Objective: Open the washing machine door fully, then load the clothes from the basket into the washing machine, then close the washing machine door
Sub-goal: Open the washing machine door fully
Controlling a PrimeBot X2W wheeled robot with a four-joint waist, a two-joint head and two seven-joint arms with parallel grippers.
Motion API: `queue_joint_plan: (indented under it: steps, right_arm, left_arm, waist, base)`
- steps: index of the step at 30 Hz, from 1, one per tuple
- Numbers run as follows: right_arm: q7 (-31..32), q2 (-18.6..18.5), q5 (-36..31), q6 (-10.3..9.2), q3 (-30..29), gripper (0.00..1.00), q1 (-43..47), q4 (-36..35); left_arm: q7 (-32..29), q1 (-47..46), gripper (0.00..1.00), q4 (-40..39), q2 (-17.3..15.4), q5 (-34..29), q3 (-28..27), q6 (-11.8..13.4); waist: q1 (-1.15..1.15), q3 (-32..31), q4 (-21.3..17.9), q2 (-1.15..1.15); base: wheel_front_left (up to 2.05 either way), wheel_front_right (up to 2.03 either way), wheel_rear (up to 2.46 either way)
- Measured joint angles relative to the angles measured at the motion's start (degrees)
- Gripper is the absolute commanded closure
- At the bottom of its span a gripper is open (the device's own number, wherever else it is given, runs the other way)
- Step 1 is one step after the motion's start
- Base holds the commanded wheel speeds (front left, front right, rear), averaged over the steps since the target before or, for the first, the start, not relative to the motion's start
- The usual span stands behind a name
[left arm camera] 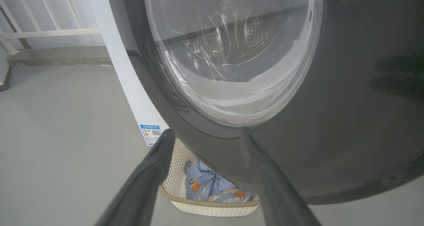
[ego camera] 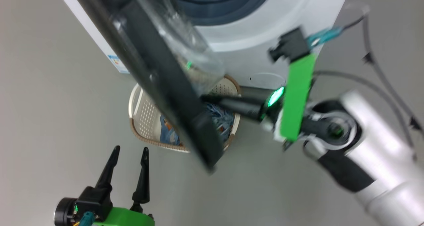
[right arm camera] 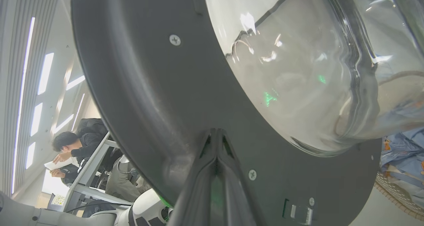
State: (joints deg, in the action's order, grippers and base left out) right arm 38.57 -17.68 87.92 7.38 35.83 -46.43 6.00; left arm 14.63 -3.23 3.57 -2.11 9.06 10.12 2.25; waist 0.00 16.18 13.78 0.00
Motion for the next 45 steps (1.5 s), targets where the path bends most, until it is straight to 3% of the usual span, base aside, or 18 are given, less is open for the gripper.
queue_joint_plan:
  steps: [18,45]
  right_arm:
    - [-8.61,5.1,0.07,0.0,6.14,1.0,5.59,4.1]
    - [-17.61,6.92,0.54,0.01,10.16,1.0,7.06,10.28]
  left_arm:
    - [0.0,2.36,0.0,1.38,-0.05,0.38,0.03,-1.0]
    - [0.0,2.37,0.0,1.36,-0.09,2.55,1.91,-0.99]
  waist:
    - [0.0,-7.34,1.4,0.0]
    - [0.0,-11.29,4.86,0.0]
  base:
    - [0.0,0.0,0.0]
    - [0.0,0.0,0.0]
